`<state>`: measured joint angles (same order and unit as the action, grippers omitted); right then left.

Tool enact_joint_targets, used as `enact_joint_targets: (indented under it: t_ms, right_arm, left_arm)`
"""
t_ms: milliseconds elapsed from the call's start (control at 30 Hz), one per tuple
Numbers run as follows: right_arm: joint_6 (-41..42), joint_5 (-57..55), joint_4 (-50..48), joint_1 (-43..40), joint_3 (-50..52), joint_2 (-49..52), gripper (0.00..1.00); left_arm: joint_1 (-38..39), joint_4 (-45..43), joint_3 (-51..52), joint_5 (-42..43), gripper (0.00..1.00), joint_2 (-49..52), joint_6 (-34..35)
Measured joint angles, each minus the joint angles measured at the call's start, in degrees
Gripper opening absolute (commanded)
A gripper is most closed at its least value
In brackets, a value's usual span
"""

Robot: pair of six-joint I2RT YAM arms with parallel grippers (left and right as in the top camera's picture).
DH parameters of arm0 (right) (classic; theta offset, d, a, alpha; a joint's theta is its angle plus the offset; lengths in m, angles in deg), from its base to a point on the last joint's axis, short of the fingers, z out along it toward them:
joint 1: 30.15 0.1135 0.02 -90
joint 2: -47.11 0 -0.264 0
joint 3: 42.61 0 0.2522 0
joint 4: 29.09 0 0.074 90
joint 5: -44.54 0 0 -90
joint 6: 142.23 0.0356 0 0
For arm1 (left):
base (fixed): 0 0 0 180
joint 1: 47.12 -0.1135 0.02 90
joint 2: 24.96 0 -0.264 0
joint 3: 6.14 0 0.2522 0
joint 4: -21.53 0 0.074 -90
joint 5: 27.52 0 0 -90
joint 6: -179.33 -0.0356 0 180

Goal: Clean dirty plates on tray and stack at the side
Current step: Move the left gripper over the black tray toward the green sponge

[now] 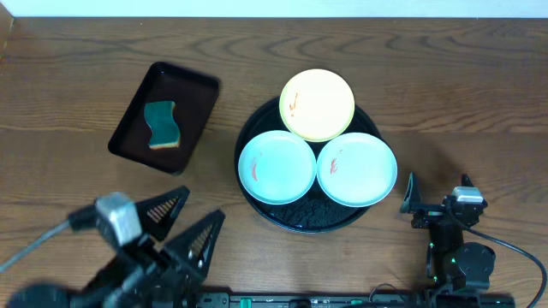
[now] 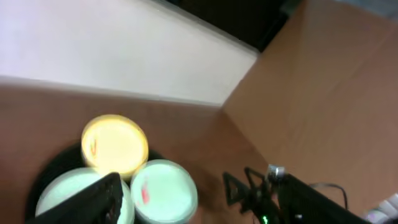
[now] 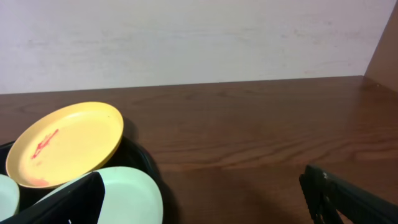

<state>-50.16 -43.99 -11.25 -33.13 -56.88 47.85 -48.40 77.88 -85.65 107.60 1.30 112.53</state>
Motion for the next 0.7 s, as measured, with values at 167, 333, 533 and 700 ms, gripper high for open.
enact_joint_targets:
  t_ms: [167, 333, 533, 700]
  right_arm:
    - [0.0, 0.0, 0.0, 0.0, 0.0, 0.0, 0.99]
    - [0.0, 0.0, 0.0, 0.0, 0.0, 0.0, 0.99]
    - [0.0, 0.0, 0.0, 0.0, 0.0, 0.0, 0.99]
    - [0.0, 0.0, 0.0, 0.0, 0.0, 0.0, 0.99]
  left_arm:
    - [0.0, 2.0, -1.1, 1.0, 0.80, 7.6, -1.6]
    - [0.0, 2.0, -1.1, 1.7, 0.80, 10.6, -1.7]
    - [0.0, 4.7, -1.1, -1.5, 0.80, 13.0, -2.5]
    - [0.0, 9.5, -1.1, -12.3, 0.80, 17.1, -2.5]
